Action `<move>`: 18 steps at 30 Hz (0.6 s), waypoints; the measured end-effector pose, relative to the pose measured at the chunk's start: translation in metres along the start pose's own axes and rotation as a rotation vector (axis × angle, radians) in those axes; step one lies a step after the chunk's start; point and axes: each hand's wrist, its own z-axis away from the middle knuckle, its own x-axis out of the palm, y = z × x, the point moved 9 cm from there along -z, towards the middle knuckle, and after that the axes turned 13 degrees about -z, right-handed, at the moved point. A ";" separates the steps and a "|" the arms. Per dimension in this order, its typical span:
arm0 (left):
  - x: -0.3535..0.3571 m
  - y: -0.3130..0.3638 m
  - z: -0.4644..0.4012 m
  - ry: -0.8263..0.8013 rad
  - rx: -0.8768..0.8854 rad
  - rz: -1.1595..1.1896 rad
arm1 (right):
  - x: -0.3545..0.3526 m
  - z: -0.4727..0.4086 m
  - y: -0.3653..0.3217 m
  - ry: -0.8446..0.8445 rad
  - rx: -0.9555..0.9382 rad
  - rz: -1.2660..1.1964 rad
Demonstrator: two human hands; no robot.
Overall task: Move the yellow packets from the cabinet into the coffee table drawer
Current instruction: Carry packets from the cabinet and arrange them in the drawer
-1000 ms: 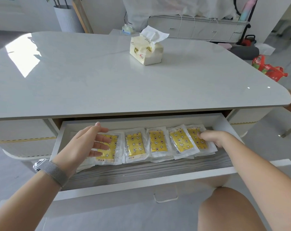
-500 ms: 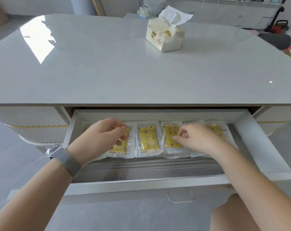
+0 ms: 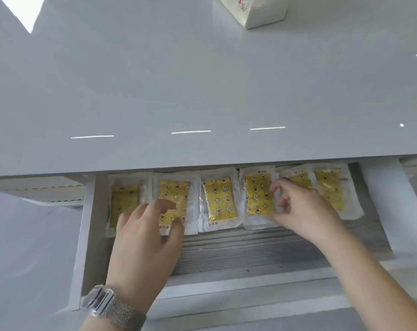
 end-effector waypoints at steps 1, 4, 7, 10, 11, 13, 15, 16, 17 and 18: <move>-0.004 -0.005 0.006 0.018 -0.017 -0.050 | 0.000 0.001 0.001 0.012 0.012 -0.021; -0.027 -0.012 0.026 0.066 -0.054 -0.145 | -0.001 0.011 -0.003 0.000 0.023 -0.011; -0.054 -0.016 0.052 -0.007 -0.137 -0.154 | -0.013 0.033 -0.013 -0.102 0.069 0.079; -0.081 -0.010 0.075 -0.220 -0.234 -0.190 | -0.043 0.060 -0.029 -0.178 0.123 0.165; -0.094 -0.002 0.081 -0.272 -0.233 -0.208 | -0.054 0.070 -0.036 -0.191 0.148 0.174; -0.126 0.015 0.088 -0.326 -0.207 -0.233 | -0.075 0.090 -0.054 -0.217 0.188 0.181; -0.162 0.026 0.089 -0.345 -0.177 -0.248 | -0.097 0.109 -0.082 -0.248 0.180 0.180; -0.180 0.030 0.087 -0.355 -0.164 -0.260 | -0.109 0.118 -0.098 -0.264 0.174 0.186; -0.196 0.032 0.085 -0.375 -0.150 -0.274 | -0.122 0.127 -0.116 -0.281 0.172 0.194; -0.212 0.033 0.082 -0.402 -0.137 -0.286 | -0.134 0.135 -0.134 -0.290 0.168 0.198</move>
